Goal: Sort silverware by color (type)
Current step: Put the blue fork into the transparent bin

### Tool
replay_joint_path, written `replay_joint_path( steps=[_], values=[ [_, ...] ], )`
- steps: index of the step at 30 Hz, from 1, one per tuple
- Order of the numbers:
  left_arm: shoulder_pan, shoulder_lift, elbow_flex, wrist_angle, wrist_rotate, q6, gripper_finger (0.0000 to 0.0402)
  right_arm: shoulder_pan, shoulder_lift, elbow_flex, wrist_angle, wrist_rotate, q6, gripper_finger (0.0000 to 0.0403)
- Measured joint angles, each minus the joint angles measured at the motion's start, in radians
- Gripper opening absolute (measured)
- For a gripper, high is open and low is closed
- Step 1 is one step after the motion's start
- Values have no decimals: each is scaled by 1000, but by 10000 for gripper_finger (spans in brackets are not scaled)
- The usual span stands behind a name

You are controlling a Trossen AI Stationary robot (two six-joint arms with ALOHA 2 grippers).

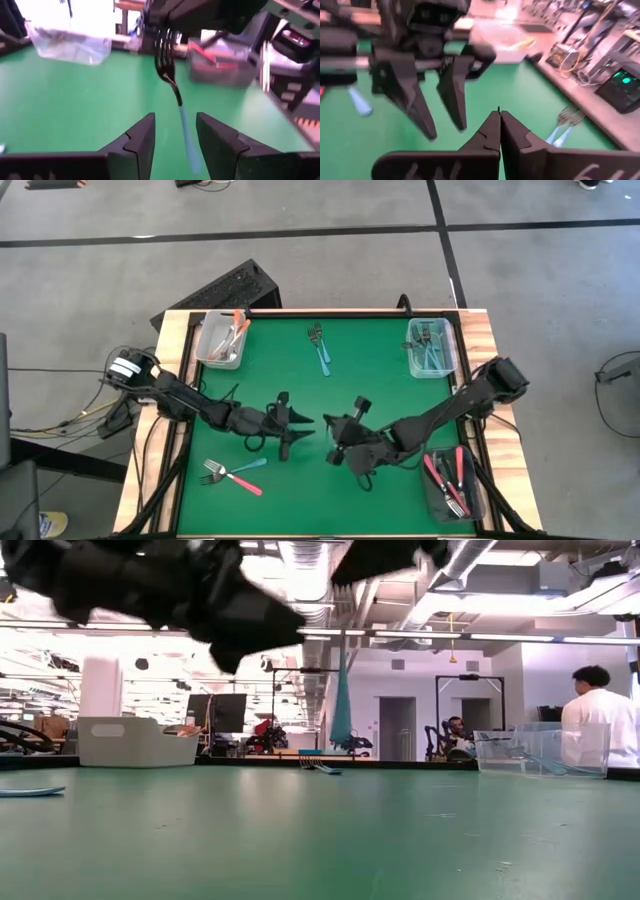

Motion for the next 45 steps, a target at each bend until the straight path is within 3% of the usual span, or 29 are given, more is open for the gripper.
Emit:
replay_joint_path(
  steps=[8, 16, 24, 28, 35, 45],
  values=[
    [57, -13, 104, -29, 183, 17, 145, 8, -91, 0, -23, 54, -48, 13],
    [62, -12, 151, -146, 138, 62, 163, 5, -94, 1, 13, 53, -76, 13],
    [74, -1, 153, -154, 159, 83, 159, 16, -94, 1, 134, 50, -210, 13],
    [71, -1, 153, -150, 166, 128, 122, 20, -94, 1, 150, 48, -233, 13],
    [77, -1, 153, -150, 260, 141, 10, 26, -94, 1, 164, 39, -235, 21],
    [79, -1, 152, -151, 275, 157, 1, 25, -94, 2, 164, 2, -221, 24]
  ],
)
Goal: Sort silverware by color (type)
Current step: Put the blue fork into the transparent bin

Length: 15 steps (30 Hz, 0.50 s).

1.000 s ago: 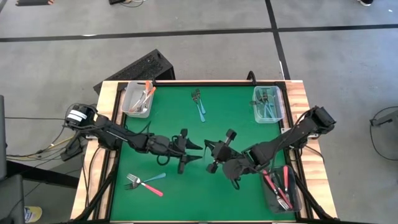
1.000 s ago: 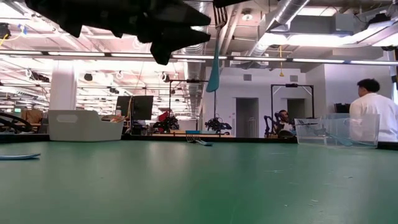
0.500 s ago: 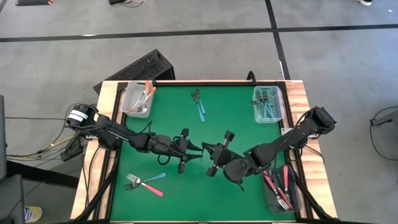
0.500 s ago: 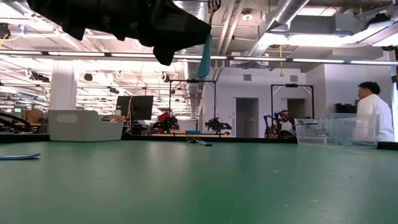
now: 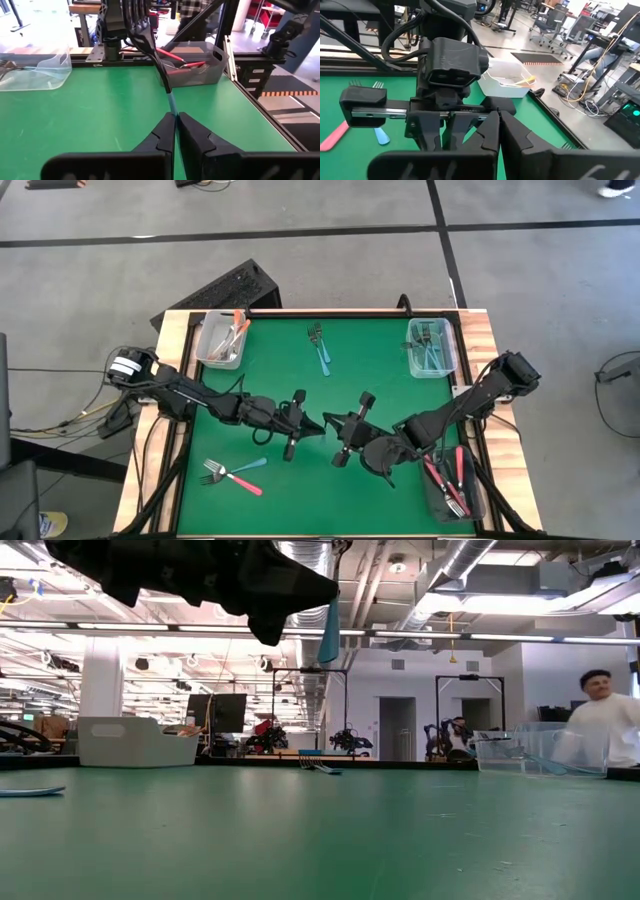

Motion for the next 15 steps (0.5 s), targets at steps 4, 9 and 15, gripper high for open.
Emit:
replay_joint_path(
  steps=[4, 9, 15],
  values=[
    [0, 0, 0, -2, -29, 1, 0, 2, 0, 0, 0, -1, 17, 42],
    [-2, 0, 0, -22, -53, 2, 0, 27, 0, 0, -39, 84, 80, 94],
    [-13, 0, 0, -37, -81, 5, 0, 77, -50, 0, -199, 174, 278, 158]
  ],
)
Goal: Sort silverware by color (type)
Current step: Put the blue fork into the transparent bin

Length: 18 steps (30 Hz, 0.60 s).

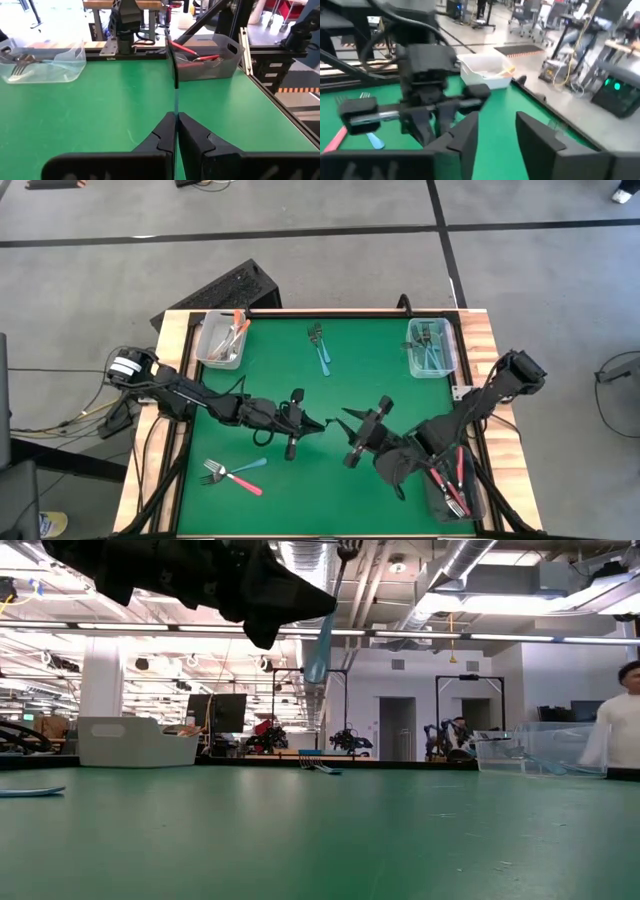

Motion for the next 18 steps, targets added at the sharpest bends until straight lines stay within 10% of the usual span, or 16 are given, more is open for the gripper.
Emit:
replay_joint_path(
  steps=[8, 18],
  values=[
    [1, 0, 0, 20, -21, 13, 0, 11, -9, -9, -364, -116, 435, 216],
    [2, 0, 0, 24, -71, 25, 0, 11, -8, -151, -70, -180, 390, 223]
  ],
)
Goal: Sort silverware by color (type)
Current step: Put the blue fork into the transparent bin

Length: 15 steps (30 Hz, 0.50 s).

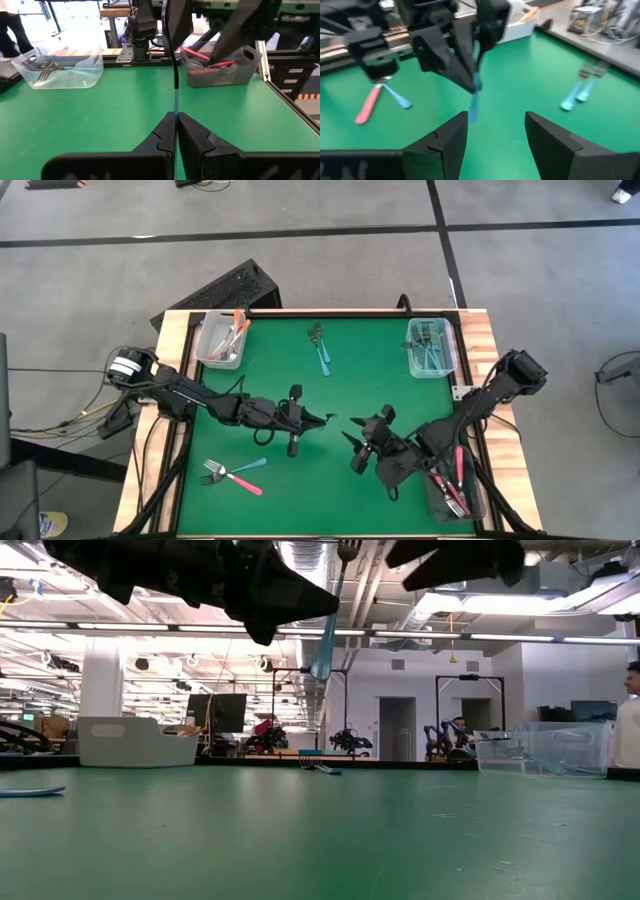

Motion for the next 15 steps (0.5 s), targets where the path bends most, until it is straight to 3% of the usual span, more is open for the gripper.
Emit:
replay_joint_path(
  steps=[7, 15],
  values=[
    [0, 0, 0, 0, -4, 0, 0, -50, 0, -64, 233, -66, -149, 223],
    [0, 0, 0, -1, -28, 17, 0, -106, 0, -64, 293, -130, -183, 223]
  ],
)
